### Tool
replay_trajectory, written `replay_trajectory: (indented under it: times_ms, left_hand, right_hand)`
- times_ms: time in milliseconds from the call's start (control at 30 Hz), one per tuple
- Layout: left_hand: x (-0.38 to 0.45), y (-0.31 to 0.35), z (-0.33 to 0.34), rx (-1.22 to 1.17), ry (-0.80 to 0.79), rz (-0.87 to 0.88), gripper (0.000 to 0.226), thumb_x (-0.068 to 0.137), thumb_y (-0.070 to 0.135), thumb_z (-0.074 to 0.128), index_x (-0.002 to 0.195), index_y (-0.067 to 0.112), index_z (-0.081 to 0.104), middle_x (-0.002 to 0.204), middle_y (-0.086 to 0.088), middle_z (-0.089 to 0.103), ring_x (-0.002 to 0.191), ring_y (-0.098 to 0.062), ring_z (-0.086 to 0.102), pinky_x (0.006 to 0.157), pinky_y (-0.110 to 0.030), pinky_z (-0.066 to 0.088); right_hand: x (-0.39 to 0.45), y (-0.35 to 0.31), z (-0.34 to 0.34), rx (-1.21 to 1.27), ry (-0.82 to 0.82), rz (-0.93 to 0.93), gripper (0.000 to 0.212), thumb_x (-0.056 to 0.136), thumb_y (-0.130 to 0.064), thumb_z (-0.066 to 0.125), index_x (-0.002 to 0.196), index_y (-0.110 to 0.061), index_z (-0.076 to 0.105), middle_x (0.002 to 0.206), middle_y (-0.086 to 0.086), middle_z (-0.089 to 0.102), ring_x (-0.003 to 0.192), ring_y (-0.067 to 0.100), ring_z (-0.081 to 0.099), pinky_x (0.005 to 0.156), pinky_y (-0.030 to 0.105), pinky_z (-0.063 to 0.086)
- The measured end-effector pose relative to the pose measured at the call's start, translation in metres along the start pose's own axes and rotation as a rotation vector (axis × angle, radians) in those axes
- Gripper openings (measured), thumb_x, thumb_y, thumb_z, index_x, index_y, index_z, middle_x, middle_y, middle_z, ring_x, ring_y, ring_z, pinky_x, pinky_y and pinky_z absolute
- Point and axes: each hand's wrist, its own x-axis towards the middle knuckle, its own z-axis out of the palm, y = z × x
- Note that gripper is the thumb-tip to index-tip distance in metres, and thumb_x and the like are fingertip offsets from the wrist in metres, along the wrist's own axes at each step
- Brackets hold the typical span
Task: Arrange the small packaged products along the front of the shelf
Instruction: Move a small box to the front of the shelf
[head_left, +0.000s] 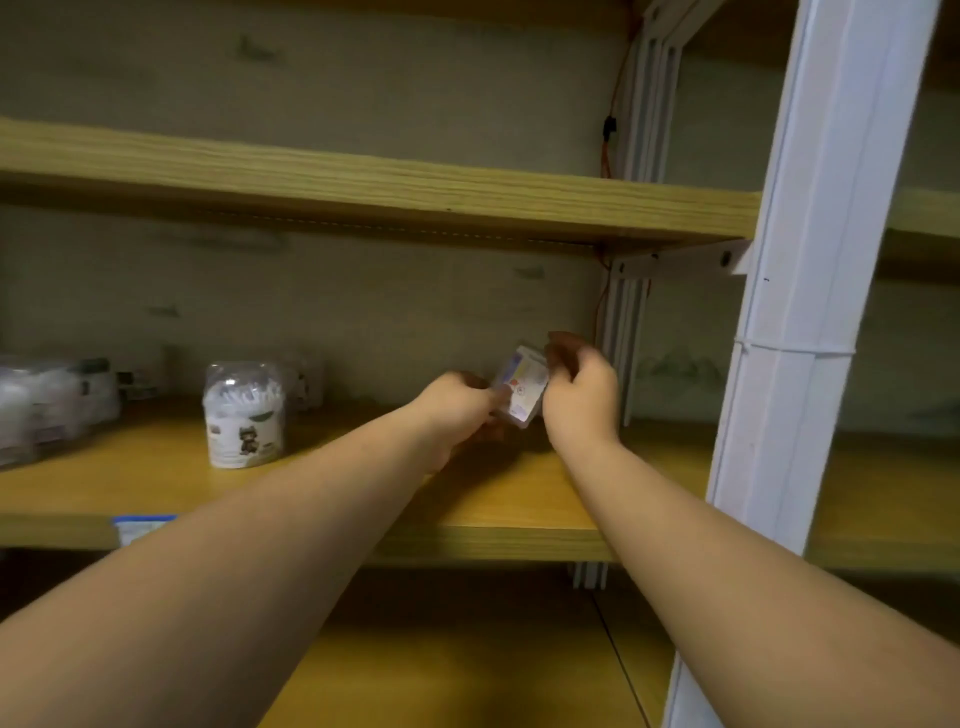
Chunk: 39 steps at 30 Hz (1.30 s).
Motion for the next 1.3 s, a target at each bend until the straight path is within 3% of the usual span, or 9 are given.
replay_trajectory:
  times_ms: [200, 367, 433, 600, 700, 833, 1033, 1167, 1300]
  left_hand:
    - [-0.027, 0.01, -0.039, -0.271, 0.057, 0.064, 0.038, 0.098, 0.019, 0.06, 0.127, -0.005, 0.052, 0.056, 0.0, 0.063, 0.06, -0.011, 0.067, 0.094, -0.04, 0.056]
    - [-0.054, 0.024, -0.076, -0.436, 0.116, 0.159, 0.036, 0.098, 0.018, 0.06, 0.128, 0.0, 0.049, 0.1, -0.011, 0.072, 0.077, -0.016, 0.074, 0.076, -0.03, 0.06]
    - [-0.062, 0.024, -0.095, -0.358, 0.189, 0.166, 0.044, 0.096, 0.023, 0.063, 0.132, 0.004, 0.047, 0.099, -0.009, 0.068, 0.067, -0.012, 0.068, 0.065, -0.027, 0.055]
    - [-0.085, 0.025, -0.172, -0.007, 0.666, 0.353, 0.044, 0.099, 0.025, 0.058, 0.141, 0.018, 0.049, 0.125, -0.002, 0.064, 0.091, -0.016, 0.065, 0.075, -0.029, 0.055]
    - [-0.104, 0.023, -0.22, 0.098, 0.675, 0.339, 0.028, 0.098, 0.023, 0.058, 0.125, 0.018, 0.065, 0.113, -0.001, 0.072, 0.098, -0.014, 0.068, 0.088, -0.035, 0.058]
    - [-0.127, 0.018, -0.296, 0.207, 0.728, 0.329, 0.018, 0.097, 0.028, 0.059, 0.109, 0.021, 0.071, 0.102, 0.002, 0.073, 0.096, -0.017, 0.069, 0.076, -0.032, 0.058]
    - [-0.145, 0.01, -0.44, 0.211, 0.727, 0.381, 0.025, 0.099, 0.017, 0.057, 0.123, 0.018, 0.065, 0.105, 0.001, 0.073, 0.091, -0.01, 0.069, 0.073, -0.023, 0.057]
    - [-0.145, -0.013, -0.524, 0.283, 0.757, 0.269, 0.02, 0.098, 0.019, 0.057, 0.115, 0.019, 0.067, 0.105, -0.001, 0.073, 0.096, -0.018, 0.07, 0.086, -0.041, 0.059]
    - [-0.139, -0.04, -0.573, 0.451, 0.768, 0.176, 0.024, 0.095, 0.021, 0.061, 0.117, 0.012, 0.068, 0.108, -0.007, 0.073, 0.095, -0.02, 0.068, 0.082, -0.036, 0.058]
  right_hand:
    - [-0.02, -0.034, 0.036, 0.172, -0.099, 0.038, 0.038, 0.096, -0.027, 0.06, 0.134, -0.021, 0.055, 0.132, -0.003, 0.062, 0.12, 0.016, 0.057, 0.098, 0.029, 0.046]
    - [-0.053, -0.053, 0.069, 0.27, -0.248, 0.002, 0.033, 0.094, -0.037, 0.061, 0.125, -0.026, 0.06, 0.114, -0.009, 0.068, 0.101, 0.007, 0.063, 0.087, 0.027, 0.053]
    - [-0.062, -0.064, 0.083, 0.297, -0.246, -0.024, 0.029, 0.094, -0.033, 0.062, 0.122, -0.026, 0.061, 0.112, -0.01, 0.068, 0.103, 0.009, 0.064, 0.09, 0.029, 0.052]
    - [-0.084, -0.096, 0.123, 0.262, -0.351, -0.101, 0.029, 0.096, -0.021, 0.061, 0.124, -0.02, 0.064, 0.112, -0.006, 0.066, 0.102, 0.009, 0.063, 0.082, 0.02, 0.052]
    - [-0.106, -0.116, 0.159, 0.293, -0.419, -0.107, 0.029, 0.096, -0.017, 0.061, 0.124, -0.019, 0.064, 0.114, -0.004, 0.067, 0.102, 0.008, 0.064, 0.079, 0.018, 0.054]
    - [-0.14, -0.146, 0.226, 0.329, -0.375, -0.074, 0.025, 0.092, -0.018, 0.067, 0.116, -0.019, 0.061, 0.111, -0.004, 0.064, 0.097, 0.007, 0.063, 0.08, 0.02, 0.054]
    - [-0.201, -0.2, 0.354, 0.21, -0.287, -0.157, 0.007, 0.091, -0.017, 0.067, 0.092, -0.021, 0.061, 0.108, 0.006, 0.065, 0.093, 0.014, 0.062, 0.088, 0.032, 0.053]
    - [-0.24, -0.217, 0.429, 0.139, -0.373, -0.106, 0.015, 0.098, -0.019, 0.057, 0.11, -0.019, 0.066, 0.117, -0.001, 0.062, 0.101, 0.013, 0.06, 0.085, 0.026, 0.05]
    - [-0.271, -0.214, 0.478, 0.095, -0.461, -0.011, 0.028, 0.099, -0.02, 0.05, 0.122, -0.018, 0.066, 0.123, -0.001, 0.062, 0.105, 0.018, 0.063, 0.091, 0.035, 0.055]
